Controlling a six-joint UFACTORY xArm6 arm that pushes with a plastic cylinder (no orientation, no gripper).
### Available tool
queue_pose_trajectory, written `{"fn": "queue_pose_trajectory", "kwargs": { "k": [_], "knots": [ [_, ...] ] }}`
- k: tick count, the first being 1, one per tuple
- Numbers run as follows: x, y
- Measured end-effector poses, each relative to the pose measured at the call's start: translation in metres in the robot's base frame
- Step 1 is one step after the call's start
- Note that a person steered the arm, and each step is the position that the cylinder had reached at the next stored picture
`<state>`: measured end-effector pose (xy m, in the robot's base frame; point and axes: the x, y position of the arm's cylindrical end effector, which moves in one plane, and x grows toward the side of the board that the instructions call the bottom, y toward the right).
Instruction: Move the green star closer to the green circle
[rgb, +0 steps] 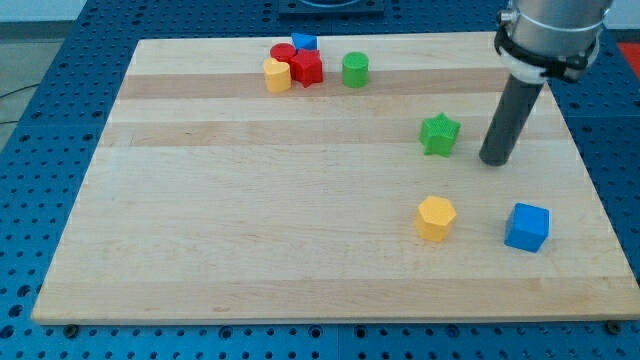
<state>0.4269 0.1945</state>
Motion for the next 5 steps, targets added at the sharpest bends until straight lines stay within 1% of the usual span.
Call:
{"fn": "queue_pose_trajectory", "kwargs": {
  "k": [1,2,3,4,5],
  "knots": [
    [-0.013,-0.035],
    [-0.034,-0.037],
    [-0.010,-0.006],
    [-0.009,-0.008],
    [-0.019,-0.098]
  ]
}}
